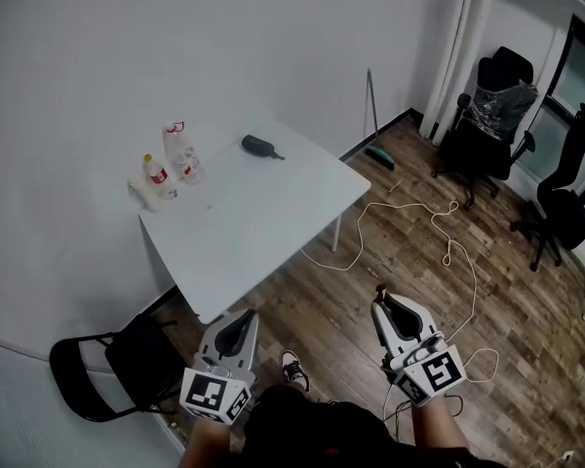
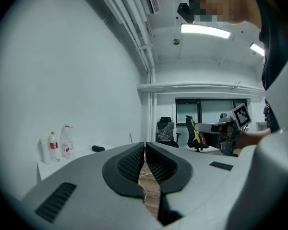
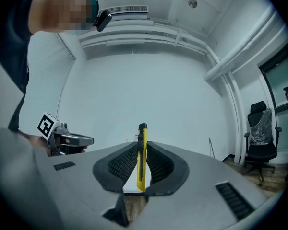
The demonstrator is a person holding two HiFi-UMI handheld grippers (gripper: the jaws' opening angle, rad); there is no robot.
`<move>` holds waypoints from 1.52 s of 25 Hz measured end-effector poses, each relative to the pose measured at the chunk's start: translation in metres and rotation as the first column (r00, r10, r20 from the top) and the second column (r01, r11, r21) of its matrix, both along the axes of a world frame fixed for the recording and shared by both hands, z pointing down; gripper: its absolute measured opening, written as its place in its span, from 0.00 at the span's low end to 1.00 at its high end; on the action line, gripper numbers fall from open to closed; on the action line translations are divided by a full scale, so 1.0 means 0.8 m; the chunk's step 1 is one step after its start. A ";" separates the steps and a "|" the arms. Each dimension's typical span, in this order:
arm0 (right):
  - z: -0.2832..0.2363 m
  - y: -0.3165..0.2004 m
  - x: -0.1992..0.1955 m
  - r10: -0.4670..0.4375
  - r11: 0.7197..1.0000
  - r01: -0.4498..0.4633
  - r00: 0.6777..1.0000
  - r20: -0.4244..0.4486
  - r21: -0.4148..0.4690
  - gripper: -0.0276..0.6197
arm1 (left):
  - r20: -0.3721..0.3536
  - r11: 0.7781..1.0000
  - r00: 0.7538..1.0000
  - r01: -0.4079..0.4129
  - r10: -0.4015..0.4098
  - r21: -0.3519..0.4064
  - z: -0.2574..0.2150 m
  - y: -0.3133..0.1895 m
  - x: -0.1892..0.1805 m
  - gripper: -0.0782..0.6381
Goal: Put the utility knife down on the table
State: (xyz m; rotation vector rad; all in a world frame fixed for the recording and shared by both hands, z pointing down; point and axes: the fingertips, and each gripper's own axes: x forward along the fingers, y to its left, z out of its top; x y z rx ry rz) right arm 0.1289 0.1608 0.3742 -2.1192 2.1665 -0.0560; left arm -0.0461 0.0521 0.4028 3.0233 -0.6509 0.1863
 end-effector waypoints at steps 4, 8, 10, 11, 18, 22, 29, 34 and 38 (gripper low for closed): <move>0.007 -0.057 0.019 -0.006 1.000 0.006 1.000 0.003 -0.020 0.15 | -0.002 1.000 1.000 0.007 -0.007 -0.002 0.003 -0.060 0.019 0.15; 0.009 -0.120 0.032 -0.009 0.999 0.008 1.000 -0.016 -0.032 0.15 | -0.005 1.000 1.000 0.016 -0.016 -0.008 0.003 -0.123 0.028 0.15; 0.011 -0.150 0.035 -0.011 0.999 0.009 1.000 -0.029 -0.049 0.15 | 0.007 1.000 1.000 0.014 -0.015 0.006 0.003 -0.149 0.031 0.15; 0.013 -0.166 0.034 -0.014 0.998 0.012 0.999 -0.040 -0.058 0.15 | 0.019 1.000 1.000 0.015 -0.015 0.019 0.003 -0.162 0.031 0.15; 0.004 -0.276 0.014 -0.069 0.996 0.064 0.995 -0.071 -0.070 0.15 | 0.033 0.998 0.998 0.053 -0.054 0.039 0.002 -0.252 0.017 0.15; 0.015 -0.321 0.016 -0.131 0.987 0.121 0.988 -0.086 -0.105 0.15 | 0.027 0.995 0.994 0.102 -0.102 0.006 0.012 -0.286 0.008 0.15; 0.034 -0.411 0.032 -0.266 0.954 0.248 0.959 -0.093 -0.171 0.15 | 0.027 0.970 0.972 0.235 -0.233 -0.069 0.037 -0.329 0.011 0.15; 0.075 -0.474 0.046 -0.411 0.888 0.386 0.910 -0.054 -0.251 0.15 | 0.009 0.936 0.940 0.340 -0.340 -0.087 0.040 -0.347 0.035 0.15; 0.126 -0.520 0.054 -0.488 0.824 0.444 0.872 -0.041 -0.352 0.15 | 0.059 0.907 0.911 0.412 -0.409 -0.085 0.047 -0.356 0.048 0.15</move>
